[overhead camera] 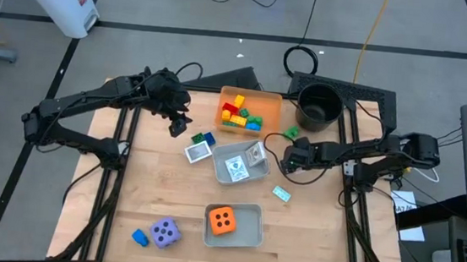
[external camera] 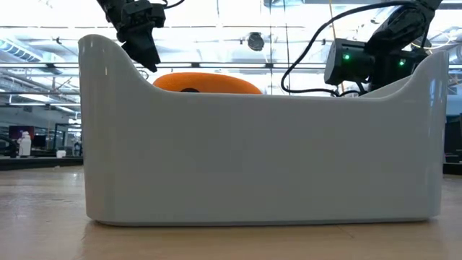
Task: Pick & Place Toys
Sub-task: Put the red deck of cards into the top gray bin
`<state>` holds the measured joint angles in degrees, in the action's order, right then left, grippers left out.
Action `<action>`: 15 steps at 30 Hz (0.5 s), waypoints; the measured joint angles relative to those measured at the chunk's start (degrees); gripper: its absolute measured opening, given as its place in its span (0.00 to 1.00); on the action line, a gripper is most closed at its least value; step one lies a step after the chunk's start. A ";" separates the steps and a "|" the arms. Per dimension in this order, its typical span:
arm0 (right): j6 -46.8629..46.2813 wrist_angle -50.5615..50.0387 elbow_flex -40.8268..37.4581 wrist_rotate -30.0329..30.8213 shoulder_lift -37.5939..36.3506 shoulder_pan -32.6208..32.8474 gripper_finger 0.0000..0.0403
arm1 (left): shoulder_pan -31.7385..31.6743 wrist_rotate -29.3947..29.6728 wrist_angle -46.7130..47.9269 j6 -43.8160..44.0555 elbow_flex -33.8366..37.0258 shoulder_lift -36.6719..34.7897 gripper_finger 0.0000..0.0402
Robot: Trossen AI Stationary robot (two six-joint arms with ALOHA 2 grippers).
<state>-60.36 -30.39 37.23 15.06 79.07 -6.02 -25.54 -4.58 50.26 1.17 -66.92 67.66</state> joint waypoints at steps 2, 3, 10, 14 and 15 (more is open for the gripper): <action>-0.02 0.02 0.00 -0.25 -0.04 0.00 0.75 | 0.00 0.00 0.00 0.01 0.00 0.00 0.52; -0.24 0.02 0.00 -0.70 -0.28 -0.02 0.76 | 0.00 0.00 0.00 0.00 0.00 0.00 0.52; 1.34 0.24 -0.04 -2.24 -5.10 -0.77 0.75 | 0.00 -0.02 -0.66 0.45 0.00 0.00 0.52; 2.67 0.94 -0.04 -2.07 -10.96 -1.26 0.75 | 0.00 -0.20 -0.76 0.87 0.00 0.00 0.52; 2.89 1.59 -0.04 -2.22 -12.85 -1.27 0.75 | 0.00 -0.74 -0.74 0.85 0.00 0.00 0.52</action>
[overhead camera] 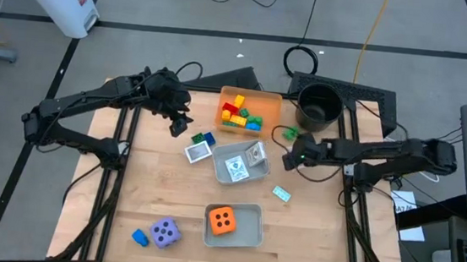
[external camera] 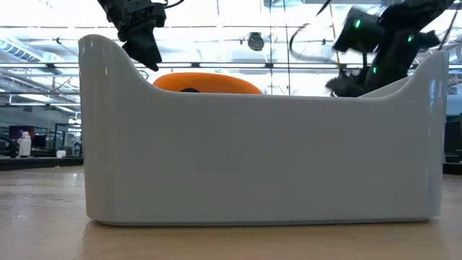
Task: Pick & Place Toys
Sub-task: Put the red deck of cards into the top gray bin
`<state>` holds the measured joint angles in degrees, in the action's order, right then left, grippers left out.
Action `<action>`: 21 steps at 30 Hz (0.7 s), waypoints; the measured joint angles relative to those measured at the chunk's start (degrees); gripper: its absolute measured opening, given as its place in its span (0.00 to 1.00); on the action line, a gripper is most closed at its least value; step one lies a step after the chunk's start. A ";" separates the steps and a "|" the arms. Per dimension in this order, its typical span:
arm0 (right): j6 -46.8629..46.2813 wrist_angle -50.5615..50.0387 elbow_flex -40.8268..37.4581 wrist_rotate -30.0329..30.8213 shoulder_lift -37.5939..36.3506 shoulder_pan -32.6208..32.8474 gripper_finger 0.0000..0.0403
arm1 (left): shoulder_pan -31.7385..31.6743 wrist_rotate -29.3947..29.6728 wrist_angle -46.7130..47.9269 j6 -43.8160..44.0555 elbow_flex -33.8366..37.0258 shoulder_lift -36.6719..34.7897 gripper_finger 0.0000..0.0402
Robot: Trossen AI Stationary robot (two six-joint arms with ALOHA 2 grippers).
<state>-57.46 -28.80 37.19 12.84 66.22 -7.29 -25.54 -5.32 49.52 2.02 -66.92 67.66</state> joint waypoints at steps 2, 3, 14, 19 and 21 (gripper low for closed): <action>0.95 1.88 0.00 -1.15 -3.71 -0.02 0.77 | 0.00 -2.31 -0.27 -0.09 0.00 0.00 0.52; 1.65 3.02 0.00 -1.66 -5.52 -0.02 0.77 | 0.00 -3.91 -0.64 -0.47 0.00 0.00 0.52; 5.69 29.30 0.00 -16.86 -15.73 -1.71 0.75 | 3.47 -16.60 -25.87 -4.86 -0.01 3.33 0.52; 3.01 41.60 0.00 -27.96 -13.45 -2.29 0.76 | 7.12 -21.15 -38.98 -1.41 -0.04 9.03 0.52; 1.31 46.35 0.00 -32.30 -12.29 -2.36 0.75 | 8.57 -21.98 -41.90 -0.50 -0.66 11.50 0.52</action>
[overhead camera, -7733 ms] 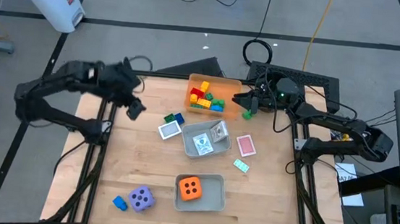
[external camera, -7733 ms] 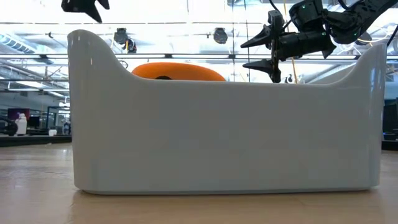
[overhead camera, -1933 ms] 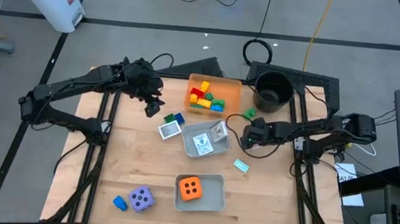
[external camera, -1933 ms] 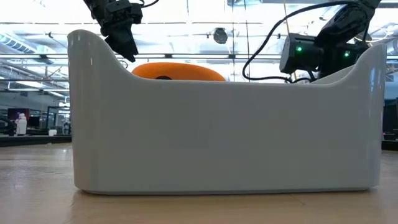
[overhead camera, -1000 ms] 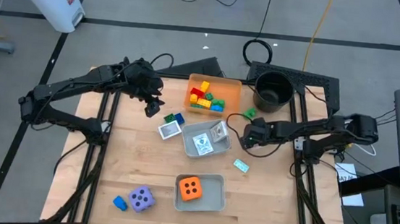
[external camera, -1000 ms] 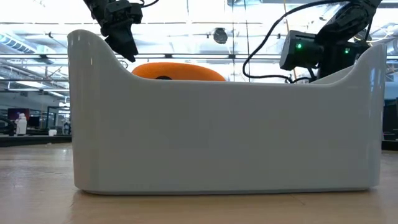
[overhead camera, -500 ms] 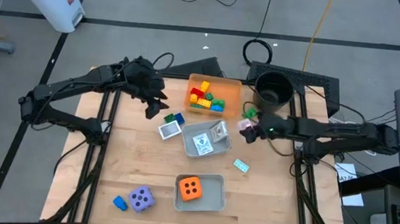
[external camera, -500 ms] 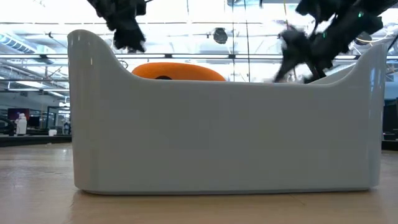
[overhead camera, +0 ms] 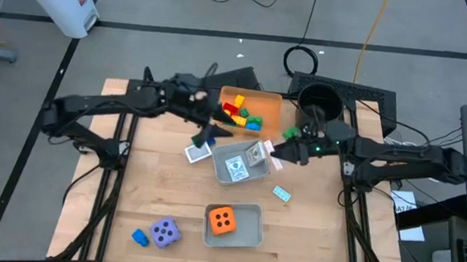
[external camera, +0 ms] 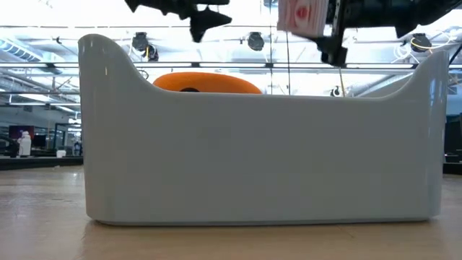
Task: Pick & Place Toys
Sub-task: Put the red deck of cards into the top gray bin
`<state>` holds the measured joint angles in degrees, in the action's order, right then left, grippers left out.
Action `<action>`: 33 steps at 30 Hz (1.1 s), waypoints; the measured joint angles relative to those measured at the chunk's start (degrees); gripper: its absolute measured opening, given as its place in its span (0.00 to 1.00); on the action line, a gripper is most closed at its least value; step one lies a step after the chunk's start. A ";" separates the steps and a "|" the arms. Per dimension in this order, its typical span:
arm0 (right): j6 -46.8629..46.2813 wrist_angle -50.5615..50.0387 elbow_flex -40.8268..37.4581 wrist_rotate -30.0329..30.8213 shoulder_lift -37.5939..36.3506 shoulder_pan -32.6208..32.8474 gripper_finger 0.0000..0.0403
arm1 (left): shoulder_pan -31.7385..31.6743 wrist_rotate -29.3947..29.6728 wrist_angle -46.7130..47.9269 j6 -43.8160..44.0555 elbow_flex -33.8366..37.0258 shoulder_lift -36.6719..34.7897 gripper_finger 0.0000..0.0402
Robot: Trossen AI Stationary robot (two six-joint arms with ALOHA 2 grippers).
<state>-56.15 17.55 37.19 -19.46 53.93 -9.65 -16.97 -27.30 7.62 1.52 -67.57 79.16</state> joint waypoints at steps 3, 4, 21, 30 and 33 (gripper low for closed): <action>-2.83 5.19 0.00 -5.85 1.47 -0.02 0.75 | 2.22 -0.08 -1.26 -0.78 -3.66 4.16 0.52; -3.53 6.10 0.00 -7.31 1.90 -0.02 0.75 | 3.00 -0.12 -1.13 -1.43 -5.26 5.53 0.52; -7.04 18.07 0.00 -21.54 4.31 -0.02 0.75 | 11.43 -0.31 5.58 -7.56 -29.90 21.42 0.52; -9.48 19.61 0.00 -25.77 4.33 -0.04 0.75 | 13.71 0.39 5.66 -6.40 -31.34 21.81 0.52; -10.88 20.58 0.02 -26.11 4.33 -0.04 0.75 | 14.08 1.34 5.65 -6.07 -31.36 22.39 0.52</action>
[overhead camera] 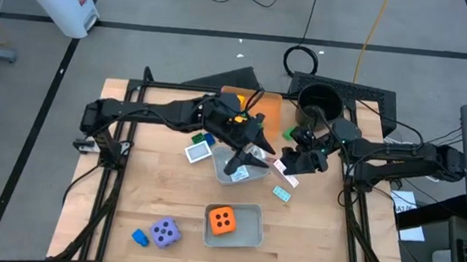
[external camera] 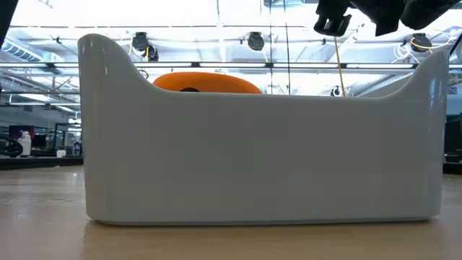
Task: Pick & Place Toys
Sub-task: Put the red deck of cards into the top gray bin
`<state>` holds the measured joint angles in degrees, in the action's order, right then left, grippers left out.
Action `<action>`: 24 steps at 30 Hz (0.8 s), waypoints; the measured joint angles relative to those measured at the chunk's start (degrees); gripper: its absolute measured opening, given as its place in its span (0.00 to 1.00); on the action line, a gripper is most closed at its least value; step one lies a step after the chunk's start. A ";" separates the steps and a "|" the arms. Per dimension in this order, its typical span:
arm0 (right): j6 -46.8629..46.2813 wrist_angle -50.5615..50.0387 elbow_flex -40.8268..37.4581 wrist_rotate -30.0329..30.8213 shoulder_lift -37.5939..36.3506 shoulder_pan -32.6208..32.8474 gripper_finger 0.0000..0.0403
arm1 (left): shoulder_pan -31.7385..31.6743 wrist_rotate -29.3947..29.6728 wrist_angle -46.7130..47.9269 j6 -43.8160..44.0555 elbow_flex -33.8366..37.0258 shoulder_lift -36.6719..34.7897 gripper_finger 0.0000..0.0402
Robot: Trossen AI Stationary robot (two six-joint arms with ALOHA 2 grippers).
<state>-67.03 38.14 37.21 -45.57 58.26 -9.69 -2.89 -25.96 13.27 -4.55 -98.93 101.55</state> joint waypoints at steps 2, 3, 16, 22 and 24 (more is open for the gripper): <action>-0.53 0.94 0.00 -1.16 0.00 0.00 0.75 | 0.18 0.54 -0.47 0.20 -0.05 0.69 0.52; -0.78 1.10 0.00 -1.21 -0.02 0.00 0.75 | 0.26 0.54 -0.29 0.65 0.00 0.97 0.52; -1.02 1.41 0.02 -2.72 0.00 0.00 0.75 | 1.33 0.64 -4.40 5.09 0.04 2.48 0.37; -1.66 1.50 0.02 -3.47 0.00 0.07 0.75 | 1.66 0.72 -4.76 3.75 0.04 2.41 0.17; -1.57 1.52 0.02 -3.46 0.00 0.04 0.75 | 1.61 0.68 -4.78 3.77 0.04 2.41 0.16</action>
<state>-68.60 39.66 37.23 -49.04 58.26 -9.65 -1.28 -25.28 8.49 -0.78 -98.89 103.96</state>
